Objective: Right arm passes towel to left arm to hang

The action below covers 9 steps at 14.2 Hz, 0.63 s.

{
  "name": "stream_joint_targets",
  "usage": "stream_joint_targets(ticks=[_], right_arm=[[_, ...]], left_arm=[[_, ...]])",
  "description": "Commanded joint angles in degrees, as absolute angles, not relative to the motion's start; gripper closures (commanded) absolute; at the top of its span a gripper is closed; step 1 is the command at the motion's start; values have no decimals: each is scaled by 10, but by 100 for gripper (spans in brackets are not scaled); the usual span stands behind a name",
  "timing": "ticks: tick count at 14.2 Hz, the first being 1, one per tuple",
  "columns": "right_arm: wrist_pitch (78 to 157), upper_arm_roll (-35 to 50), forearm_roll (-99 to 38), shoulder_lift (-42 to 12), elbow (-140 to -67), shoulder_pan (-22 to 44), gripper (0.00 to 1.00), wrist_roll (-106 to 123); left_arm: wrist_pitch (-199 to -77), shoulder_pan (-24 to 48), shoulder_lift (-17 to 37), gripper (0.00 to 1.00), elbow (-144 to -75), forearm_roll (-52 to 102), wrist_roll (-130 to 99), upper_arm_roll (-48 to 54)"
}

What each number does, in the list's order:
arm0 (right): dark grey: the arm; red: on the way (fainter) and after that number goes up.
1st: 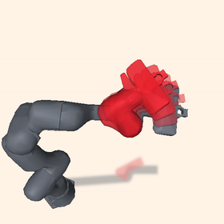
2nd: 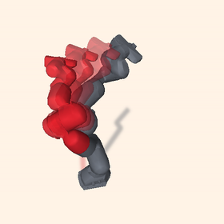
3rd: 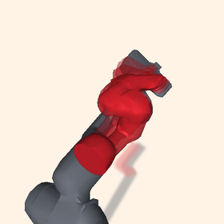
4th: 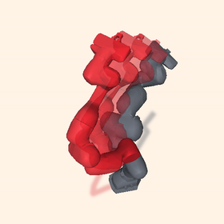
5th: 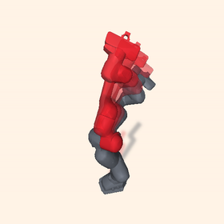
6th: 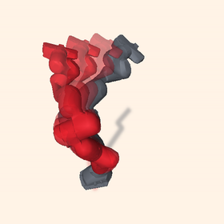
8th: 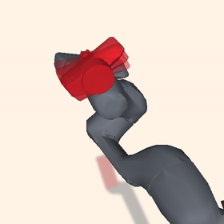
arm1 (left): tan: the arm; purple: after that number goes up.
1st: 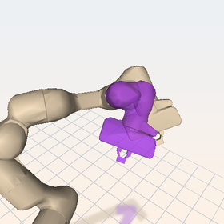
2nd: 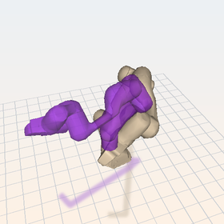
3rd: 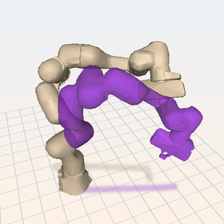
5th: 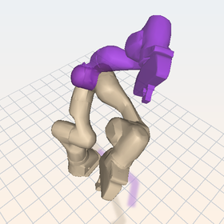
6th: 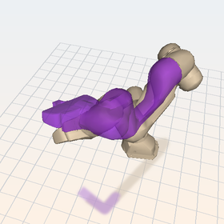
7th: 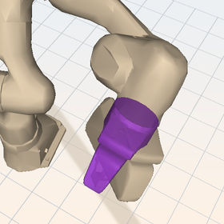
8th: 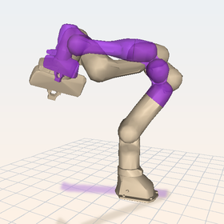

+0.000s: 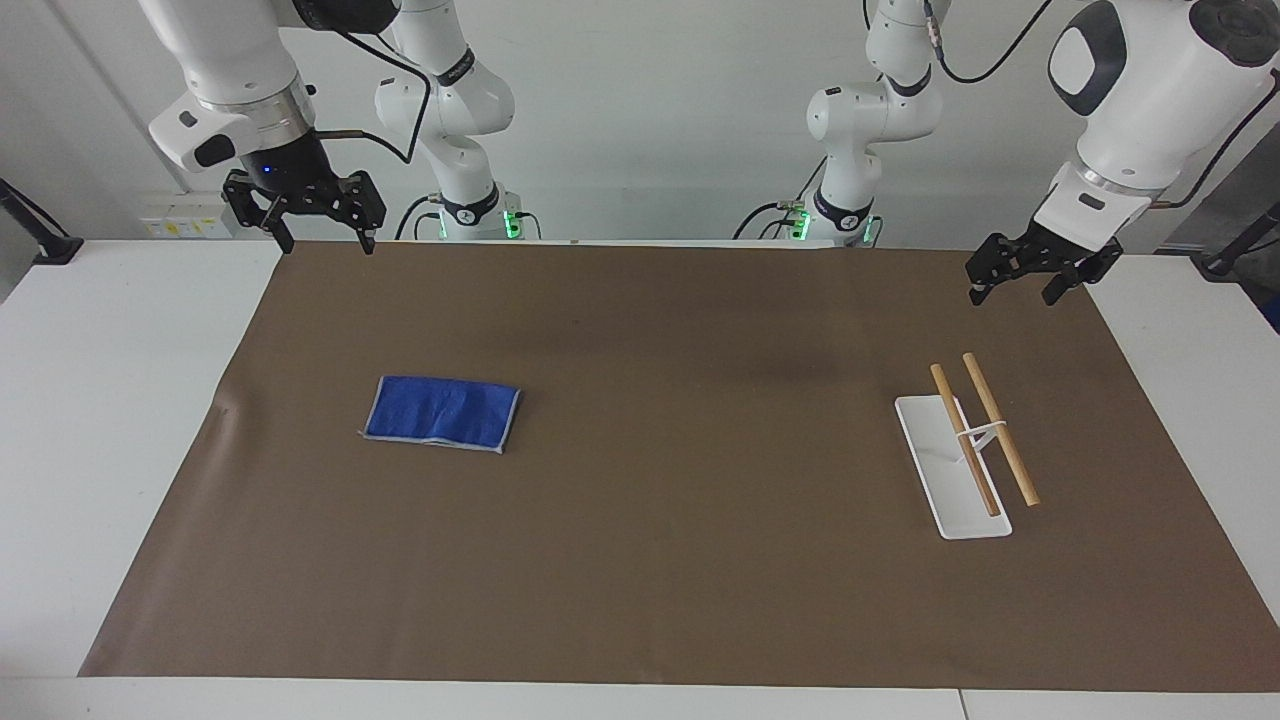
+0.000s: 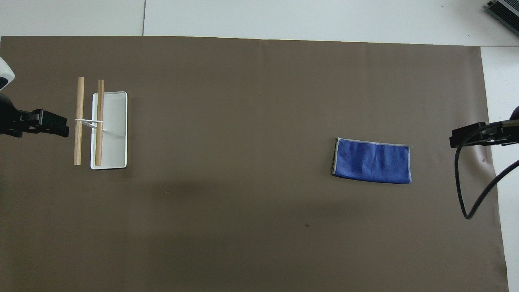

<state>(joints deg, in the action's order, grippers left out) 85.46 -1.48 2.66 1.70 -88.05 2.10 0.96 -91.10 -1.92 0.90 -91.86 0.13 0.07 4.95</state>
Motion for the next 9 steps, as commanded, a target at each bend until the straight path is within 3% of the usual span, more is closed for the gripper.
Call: stream_joint_targets(ticks=[1,9], right_arm=[[858,-12,30,28,-896,19,0,-1],[859,-12,31,45,-928,20,0,-20]], left_arm=[[-907,-18,-4,0,-931,-11,-6,49],[-907,-18,-4,0,-931,-11,-6,49]])
